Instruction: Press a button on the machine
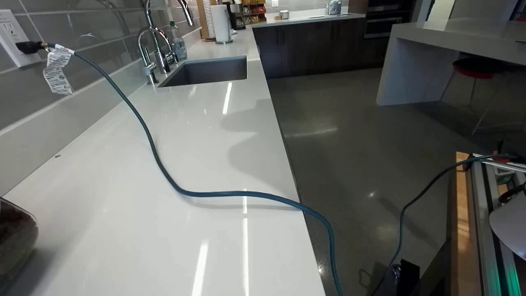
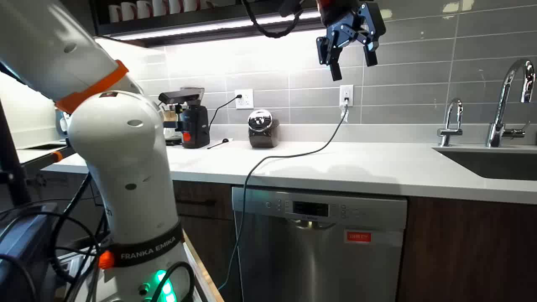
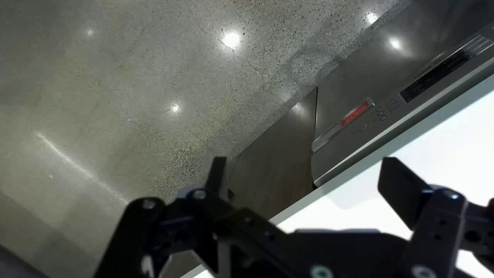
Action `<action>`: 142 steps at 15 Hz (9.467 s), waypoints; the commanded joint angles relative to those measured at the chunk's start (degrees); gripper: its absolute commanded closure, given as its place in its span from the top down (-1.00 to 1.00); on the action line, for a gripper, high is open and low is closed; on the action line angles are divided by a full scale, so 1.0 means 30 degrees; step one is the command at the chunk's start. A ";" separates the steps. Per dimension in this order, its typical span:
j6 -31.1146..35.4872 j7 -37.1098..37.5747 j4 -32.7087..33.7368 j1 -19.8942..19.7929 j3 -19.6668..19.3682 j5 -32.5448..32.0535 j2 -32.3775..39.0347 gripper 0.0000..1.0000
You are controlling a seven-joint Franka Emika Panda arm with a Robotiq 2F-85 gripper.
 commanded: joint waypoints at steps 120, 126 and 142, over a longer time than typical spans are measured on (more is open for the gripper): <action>1.4280 -4.0516 -0.0323 0.1408 0.1066 3.1591 1.9838 -1.00; 1.3747 -4.0562 -0.0198 0.1274 0.1076 3.1742 1.9895 -1.00; 1.1401 -3.9913 -0.0010 0.0634 0.0825 3.3309 1.9725 -1.00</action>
